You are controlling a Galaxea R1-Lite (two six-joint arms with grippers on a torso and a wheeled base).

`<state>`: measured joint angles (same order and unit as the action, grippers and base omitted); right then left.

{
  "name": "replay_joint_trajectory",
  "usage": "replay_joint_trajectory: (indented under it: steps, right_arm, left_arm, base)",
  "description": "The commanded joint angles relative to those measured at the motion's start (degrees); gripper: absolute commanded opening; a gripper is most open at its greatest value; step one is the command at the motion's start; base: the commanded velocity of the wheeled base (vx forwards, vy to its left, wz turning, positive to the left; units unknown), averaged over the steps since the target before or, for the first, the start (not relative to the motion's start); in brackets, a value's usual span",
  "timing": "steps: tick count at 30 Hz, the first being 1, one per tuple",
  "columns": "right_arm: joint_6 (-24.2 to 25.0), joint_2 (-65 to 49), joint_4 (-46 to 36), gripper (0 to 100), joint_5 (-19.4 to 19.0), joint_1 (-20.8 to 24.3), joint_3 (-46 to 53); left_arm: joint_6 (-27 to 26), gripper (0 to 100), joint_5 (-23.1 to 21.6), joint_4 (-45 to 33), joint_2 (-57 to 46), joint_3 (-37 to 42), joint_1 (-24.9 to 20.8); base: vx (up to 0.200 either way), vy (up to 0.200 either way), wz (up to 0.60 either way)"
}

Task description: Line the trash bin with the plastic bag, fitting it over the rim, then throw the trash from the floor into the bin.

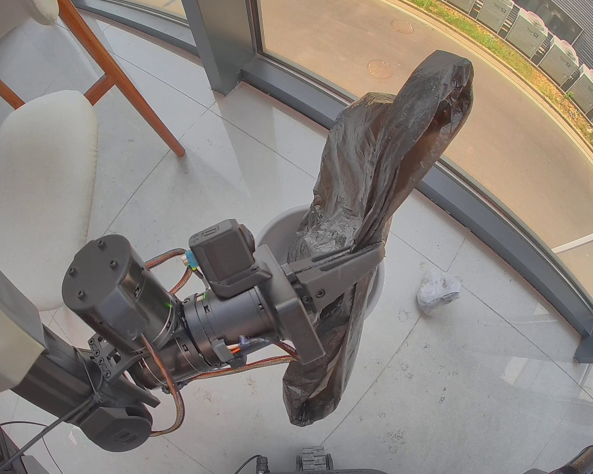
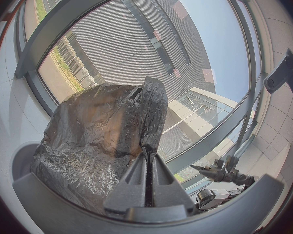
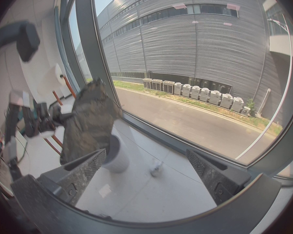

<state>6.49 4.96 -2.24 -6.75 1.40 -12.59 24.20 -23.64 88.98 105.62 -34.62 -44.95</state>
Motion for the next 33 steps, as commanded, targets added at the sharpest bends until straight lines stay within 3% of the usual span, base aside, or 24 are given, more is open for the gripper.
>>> replay_joint_trajectory:
  steps: [1,4,5,16,20,26,33]
  right_arm:
    - [12.32,27.12,-9.71,100,-12.58,5.81,-25.99]
    - [13.29,29.23,-6.99,100,-14.43,7.21,-25.99]
    - [13.29,33.97,-4.26,100,-15.39,9.58,-26.17]
    - [12.67,49.53,5.58,100,-15.04,18.37,-29.24]
    - [12.67,51.46,4.97,100,-14.16,20.48,-31.0]
    - [11.8,57.44,5.67,100,-8.45,26.55,-33.11]
    - [11.44,62.98,5.67,100,-7.75,30.41,-36.98]
  left_arm:
    - [0.24,0,0.08,1.02,-0.41,0.17,0.03]
    - [0.24,0,0.08,1.02,-0.41,0.17,0.03]
    - [0.32,0,0.08,1.02,-0.41,0.17,0.03]
    - [0.32,0,-0.01,1.02,0.29,1.13,-0.32]
    - [0.41,0,-0.09,1.02,0.29,1.13,-0.32]
    - [0.41,0,-0.09,1.02,0.29,1.22,-0.32]
    - [0.32,0,0.08,1.02,0.29,1.49,-0.93]
  base:
    - [0.0,0.0,0.0]
    - [0.0,0.0,0.0]
    - [0.0,0.0,0.0]
    - [0.0,0.0,0.0]
    - [0.0,0.0,0.0]
    - [0.0,0.0,0.0]
    - [0.0,0.0,0.0]
